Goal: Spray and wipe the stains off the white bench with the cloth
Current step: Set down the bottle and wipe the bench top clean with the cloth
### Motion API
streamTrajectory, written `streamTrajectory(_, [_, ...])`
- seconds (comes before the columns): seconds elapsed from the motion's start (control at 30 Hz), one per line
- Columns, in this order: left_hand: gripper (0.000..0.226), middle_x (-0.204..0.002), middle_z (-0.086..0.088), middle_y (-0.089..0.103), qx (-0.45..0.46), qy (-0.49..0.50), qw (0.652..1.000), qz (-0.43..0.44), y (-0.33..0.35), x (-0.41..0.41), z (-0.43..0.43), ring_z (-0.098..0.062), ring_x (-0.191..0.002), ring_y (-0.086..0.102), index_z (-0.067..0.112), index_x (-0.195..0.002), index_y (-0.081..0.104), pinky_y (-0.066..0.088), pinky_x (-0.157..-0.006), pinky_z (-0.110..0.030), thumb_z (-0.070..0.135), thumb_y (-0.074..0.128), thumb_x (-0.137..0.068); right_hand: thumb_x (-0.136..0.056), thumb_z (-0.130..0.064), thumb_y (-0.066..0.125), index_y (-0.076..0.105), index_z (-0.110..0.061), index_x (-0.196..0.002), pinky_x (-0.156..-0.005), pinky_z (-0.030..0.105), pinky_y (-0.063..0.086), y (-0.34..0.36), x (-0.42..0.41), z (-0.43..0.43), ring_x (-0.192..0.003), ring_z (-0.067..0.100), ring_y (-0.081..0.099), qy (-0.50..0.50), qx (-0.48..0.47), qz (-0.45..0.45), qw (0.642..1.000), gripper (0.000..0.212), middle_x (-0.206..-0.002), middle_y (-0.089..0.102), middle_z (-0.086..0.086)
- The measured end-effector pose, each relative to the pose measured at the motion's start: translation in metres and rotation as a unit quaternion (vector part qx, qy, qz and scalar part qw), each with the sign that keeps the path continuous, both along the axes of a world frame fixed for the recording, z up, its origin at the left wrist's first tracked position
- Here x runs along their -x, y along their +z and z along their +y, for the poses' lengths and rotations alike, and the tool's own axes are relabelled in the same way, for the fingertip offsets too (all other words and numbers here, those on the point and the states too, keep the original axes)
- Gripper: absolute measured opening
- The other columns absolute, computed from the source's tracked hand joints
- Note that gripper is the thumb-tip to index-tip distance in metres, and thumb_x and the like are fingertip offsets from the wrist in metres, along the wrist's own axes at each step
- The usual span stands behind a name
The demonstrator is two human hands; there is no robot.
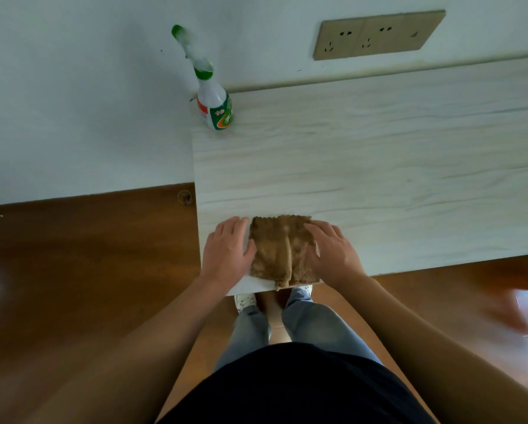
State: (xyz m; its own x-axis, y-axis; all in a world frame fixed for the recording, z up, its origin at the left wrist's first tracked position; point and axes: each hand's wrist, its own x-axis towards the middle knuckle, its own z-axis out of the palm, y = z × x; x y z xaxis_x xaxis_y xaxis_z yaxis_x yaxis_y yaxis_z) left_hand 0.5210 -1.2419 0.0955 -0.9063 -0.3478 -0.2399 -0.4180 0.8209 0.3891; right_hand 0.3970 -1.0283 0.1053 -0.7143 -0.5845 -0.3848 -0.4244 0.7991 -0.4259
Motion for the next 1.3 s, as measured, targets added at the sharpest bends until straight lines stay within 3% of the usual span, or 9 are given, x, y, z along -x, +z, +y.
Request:
streamTrajectory(0.13, [0.052,-0.146,-0.010,0.056,0.009,-0.007,1.000,-0.011,-0.003,0.019,0.013,-0.028,-0.137,0.050,0.010,-0.146,0.049,0.048,-0.110,-0.044,0.035,0.055,-0.101,-0.095,-0.026,0.056,0.043,-0.023,-0.146,-0.101,0.039,0.051,-0.007,0.013,0.001,-0.130,0.021,0.048,-0.023,0.030,-0.024,0.999,0.053,-0.145,0.047,-0.001])
streamTrajectory(0.23, [0.049,-0.143,-0.009,0.055,0.030,-0.005,0.999,-0.012,-0.010,0.027,0.020,-0.028,-0.135,0.050,0.012,-0.142,0.053,0.048,-0.108,-0.043,0.035,0.058,-0.099,-0.095,-0.027,0.059,0.038,-0.027,-0.148,-0.092,0.040,0.056,-0.014,0.021,-0.006,-0.112,0.021,0.060,-0.048,0.035,-0.069,0.996,0.057,-0.140,0.047,-0.001])
streamTrajectory(0.37, [0.037,-0.134,-0.010,0.056,0.054,0.014,0.998,0.003,-0.018,0.031,0.024,-0.029,-0.127,0.052,0.013,-0.127,0.062,0.050,-0.103,-0.043,0.033,0.064,-0.095,-0.094,-0.024,0.060,0.055,-0.023,-0.123,-0.078,0.029,0.048,-0.020,0.031,-0.014,-0.097,0.019,0.059,-0.028,0.041,-0.059,0.997,0.030,-0.115,0.053,-0.003])
streamTrajectory(0.5, [0.019,-0.113,-0.006,0.062,0.053,0.023,0.998,0.026,-0.019,0.036,0.029,-0.024,-0.103,0.059,0.010,-0.106,0.070,0.054,-0.088,-0.039,0.022,0.069,-0.092,-0.093,-0.021,0.061,0.057,-0.020,-0.108,-0.073,0.029,0.047,-0.021,0.039,-0.015,-0.088,0.016,0.056,0.008,0.046,-0.040,0.998,0.016,-0.108,0.052,-0.003])
streamTrajectory(0.63, [0.011,-0.094,-0.001,0.066,0.011,0.071,0.997,0.024,-0.012,0.043,0.031,-0.019,-0.085,0.061,0.012,-0.102,0.070,0.051,-0.074,-0.032,0.019,0.067,-0.093,-0.094,-0.014,0.056,0.060,-0.017,-0.104,-0.073,0.035,0.052,-0.018,0.053,-0.010,-0.082,0.021,0.058,0.010,0.074,-0.048,0.996,0.011,-0.106,0.053,-0.002])
streamTrajectory(0.83, [0.012,-0.095,0.003,0.068,-0.037,0.113,0.992,0.037,0.003,0.071,0.022,-0.012,-0.085,0.060,0.016,-0.106,0.069,0.050,-0.075,-0.026,0.022,0.065,-0.096,-0.093,-0.009,0.056,0.062,-0.017,-0.104,-0.078,0.035,0.052,-0.006,0.091,-0.017,-0.085,0.022,0.060,-0.003,0.102,-0.026,0.994,0.015,-0.108,0.056,-0.001])
streamTrajectory(0.97, [0.015,-0.099,0.002,0.068,-0.014,0.140,0.990,0.033,0.003,0.092,0.015,-0.017,-0.090,0.064,0.017,-0.109,0.068,0.056,-0.077,-0.031,0.025,0.065,-0.096,-0.094,-0.012,0.054,0.061,-0.020,-0.116,-0.079,0.035,0.053,-0.004,0.116,-0.029,-0.088,0.020,0.061,-0.004,0.086,-0.011,0.996,0.024,-0.117,0.055,-0.003])
streamTrajectory(1.13, [0.040,-0.121,-0.003,0.064,0.009,0.144,0.989,0.011,-0.002,0.086,0.022,-0.021,-0.105,0.063,0.016,-0.131,0.058,0.059,-0.087,-0.038,0.033,0.064,-0.096,-0.095,-0.018,0.055,0.050,-0.023,-0.140,-0.087,0.040,0.055,-0.007,0.116,-0.023,-0.102,0.019,0.063,0.026,0.063,-0.023,0.997,0.046,-0.130,0.053,-0.002])
streamTrajectory(1.3, [0.054,-0.141,-0.012,0.056,0.063,0.082,0.995,0.007,-0.008,0.059,0.034,-0.030,-0.127,0.057,0.008,-0.140,0.054,0.052,-0.103,-0.044,0.039,0.062,-0.097,-0.096,-0.022,0.057,0.051,-0.019,-0.141,-0.093,0.026,0.045,-0.006,0.081,0.004,-0.119,0.015,0.053,0.058,0.080,-0.013,0.995,0.045,-0.134,0.053,-0.002])
